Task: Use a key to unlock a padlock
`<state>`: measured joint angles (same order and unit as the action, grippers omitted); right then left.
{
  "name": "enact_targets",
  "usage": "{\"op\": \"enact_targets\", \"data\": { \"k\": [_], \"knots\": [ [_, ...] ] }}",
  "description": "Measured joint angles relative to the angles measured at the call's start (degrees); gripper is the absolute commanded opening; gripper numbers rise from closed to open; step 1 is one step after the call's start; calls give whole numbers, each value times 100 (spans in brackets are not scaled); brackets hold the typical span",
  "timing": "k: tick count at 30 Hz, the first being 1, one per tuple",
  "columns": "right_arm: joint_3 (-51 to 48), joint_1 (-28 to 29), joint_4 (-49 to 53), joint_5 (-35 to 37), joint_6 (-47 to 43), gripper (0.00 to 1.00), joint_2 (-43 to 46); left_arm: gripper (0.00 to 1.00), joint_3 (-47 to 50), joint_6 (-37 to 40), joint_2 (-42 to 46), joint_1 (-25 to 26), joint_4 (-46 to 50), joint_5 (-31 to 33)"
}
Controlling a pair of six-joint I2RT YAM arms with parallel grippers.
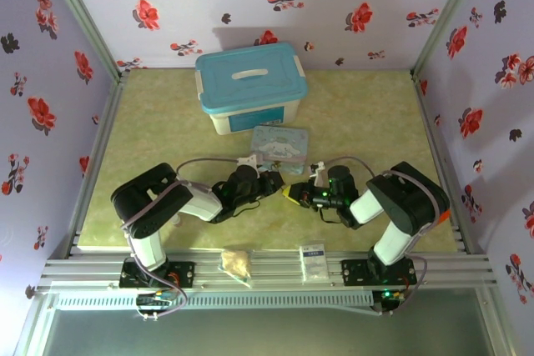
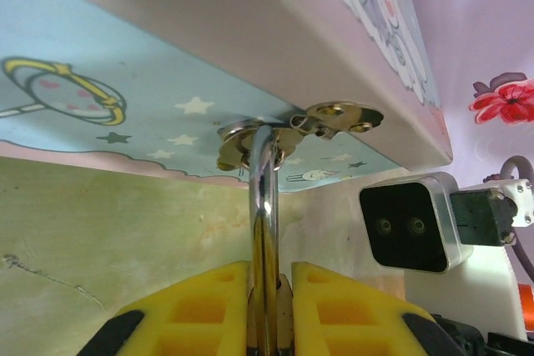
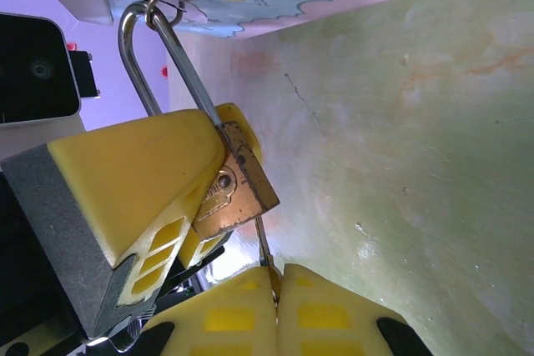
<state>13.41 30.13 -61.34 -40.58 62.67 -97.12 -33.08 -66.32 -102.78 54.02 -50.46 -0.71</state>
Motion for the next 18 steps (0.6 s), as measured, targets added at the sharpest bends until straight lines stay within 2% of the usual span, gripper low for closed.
{"op": "enact_targets", "data": {
  "k": [4, 18],
  "knots": [
    [-101, -57, -332, -17, 153, 0, -192, 7, 11, 68, -2, 13, 48, -13],
    [-256, -50, -573, -15, 254, 0, -162, 7, 7, 223, 133, 24, 251, 31]
  ]
}}
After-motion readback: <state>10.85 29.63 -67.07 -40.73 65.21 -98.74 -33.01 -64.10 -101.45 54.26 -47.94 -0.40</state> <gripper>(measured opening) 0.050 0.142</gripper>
